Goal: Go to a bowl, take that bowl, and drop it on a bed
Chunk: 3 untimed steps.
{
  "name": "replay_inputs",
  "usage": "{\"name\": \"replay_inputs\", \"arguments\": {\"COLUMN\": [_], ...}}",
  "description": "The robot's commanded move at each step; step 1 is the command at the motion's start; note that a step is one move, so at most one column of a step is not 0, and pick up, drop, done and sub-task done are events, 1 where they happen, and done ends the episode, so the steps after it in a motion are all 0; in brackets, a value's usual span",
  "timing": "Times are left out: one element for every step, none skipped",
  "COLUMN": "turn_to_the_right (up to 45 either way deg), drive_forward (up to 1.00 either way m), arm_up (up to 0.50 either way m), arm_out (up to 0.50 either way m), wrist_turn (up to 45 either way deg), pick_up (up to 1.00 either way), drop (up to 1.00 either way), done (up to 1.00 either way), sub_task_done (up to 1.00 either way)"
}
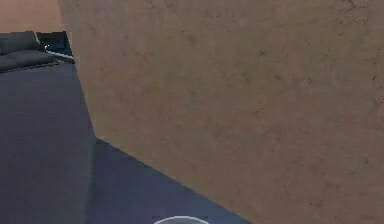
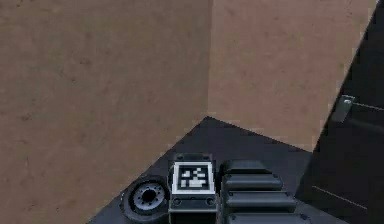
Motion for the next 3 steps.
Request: {"name": "replay_inputs", "arguments": {"turn_to_the_right": [-27.0, 0.0, -21.0], "drive_forward": [0.00, 0.65, 0.00], "arm_up": [0.00, 0.00, 0.00], "arm_out": [0.00, 0.00, 0.00], "wrist_turn": [0.0, 0.0, 0.0], "pick_up": [0.00, 0.00, 0.00], "drop": [0.00, 0.00, 0.00], "done": [0.00, 0.00, 0.00], "sub_task_done": [0.00, 0.00, 0.00]}}
